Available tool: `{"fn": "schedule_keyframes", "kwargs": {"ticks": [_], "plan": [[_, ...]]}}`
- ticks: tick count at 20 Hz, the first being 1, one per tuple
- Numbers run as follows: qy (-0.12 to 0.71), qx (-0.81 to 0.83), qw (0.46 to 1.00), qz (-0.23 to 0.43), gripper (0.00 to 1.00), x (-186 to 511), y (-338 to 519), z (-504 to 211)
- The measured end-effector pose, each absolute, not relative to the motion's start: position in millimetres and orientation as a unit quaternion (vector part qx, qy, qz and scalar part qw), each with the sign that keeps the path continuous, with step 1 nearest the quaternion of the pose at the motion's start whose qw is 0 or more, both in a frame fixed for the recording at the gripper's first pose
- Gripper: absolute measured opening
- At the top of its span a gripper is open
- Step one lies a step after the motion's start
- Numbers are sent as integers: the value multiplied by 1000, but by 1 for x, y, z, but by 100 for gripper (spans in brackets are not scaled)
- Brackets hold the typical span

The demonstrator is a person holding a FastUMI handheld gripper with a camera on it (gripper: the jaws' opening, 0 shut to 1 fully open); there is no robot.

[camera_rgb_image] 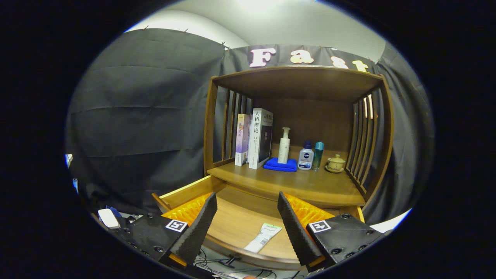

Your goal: Pull open the drawer, take out the items inside it, and place them on the countertop above the cabinet.

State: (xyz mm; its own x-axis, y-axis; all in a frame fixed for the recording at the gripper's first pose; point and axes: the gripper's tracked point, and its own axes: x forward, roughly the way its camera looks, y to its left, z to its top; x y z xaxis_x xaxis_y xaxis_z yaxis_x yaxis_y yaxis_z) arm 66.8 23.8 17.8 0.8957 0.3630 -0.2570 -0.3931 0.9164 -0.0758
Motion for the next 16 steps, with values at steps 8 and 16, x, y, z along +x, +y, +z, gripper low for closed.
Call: {"fn": "schedule_keyframes", "kwargs": {"ticks": [8, 16], "plan": [[295, -78, 925, 227, 98, 120, 20, -29], [413, -135, 869, 238, 98, 145, 9, -83]]}}
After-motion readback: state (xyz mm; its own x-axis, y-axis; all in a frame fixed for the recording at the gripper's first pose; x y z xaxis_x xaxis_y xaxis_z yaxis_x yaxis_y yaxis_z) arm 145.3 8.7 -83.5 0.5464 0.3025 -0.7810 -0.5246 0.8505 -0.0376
